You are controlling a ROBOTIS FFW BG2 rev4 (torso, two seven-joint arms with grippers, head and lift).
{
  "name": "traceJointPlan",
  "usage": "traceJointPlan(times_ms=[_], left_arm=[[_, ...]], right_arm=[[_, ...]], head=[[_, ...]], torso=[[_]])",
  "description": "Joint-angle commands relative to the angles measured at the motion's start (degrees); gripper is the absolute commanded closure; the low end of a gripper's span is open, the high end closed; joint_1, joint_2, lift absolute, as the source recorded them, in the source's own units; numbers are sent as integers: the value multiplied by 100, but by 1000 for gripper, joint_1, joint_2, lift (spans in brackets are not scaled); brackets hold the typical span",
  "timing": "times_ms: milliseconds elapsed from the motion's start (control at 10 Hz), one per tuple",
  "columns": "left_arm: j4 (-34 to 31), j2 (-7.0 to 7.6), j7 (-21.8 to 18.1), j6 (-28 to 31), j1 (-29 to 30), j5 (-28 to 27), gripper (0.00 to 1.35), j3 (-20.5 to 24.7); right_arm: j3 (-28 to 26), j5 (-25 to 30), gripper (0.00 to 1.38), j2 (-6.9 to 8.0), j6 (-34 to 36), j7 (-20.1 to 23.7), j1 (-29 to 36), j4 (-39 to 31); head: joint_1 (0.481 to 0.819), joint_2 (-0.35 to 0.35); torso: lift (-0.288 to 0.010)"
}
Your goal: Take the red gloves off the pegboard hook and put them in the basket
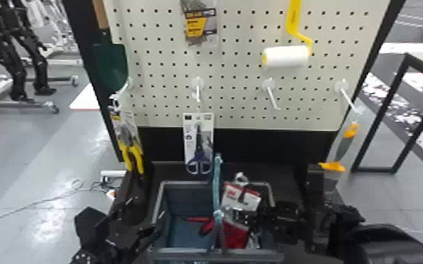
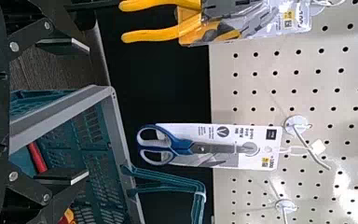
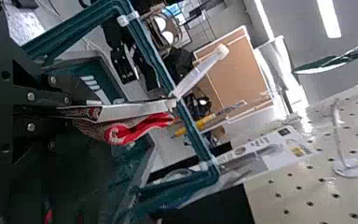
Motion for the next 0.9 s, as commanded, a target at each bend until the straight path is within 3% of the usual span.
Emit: traceJointPlan(times_ms=[0,200,300,800], left_arm=[[0,-15,0,8,0,6,354,-8],[0,-15,0,8,35,6,354,1],[0,-15,0,-1,27,6,354,1],[0,-15,0,-10,18,6,354,-17]], right_arm=[[83,-6,710,6,53,6,-19,102],[66,-6,490,6,53,6,-27,137],[57,3,455,6,53,6,-36,146],[31,-33,452,-3,36,-3,-54,172]], head=[[549,0],[549,0],[549,0],[549,0]], torso=[[-100],[-100],[-100],[-100]])
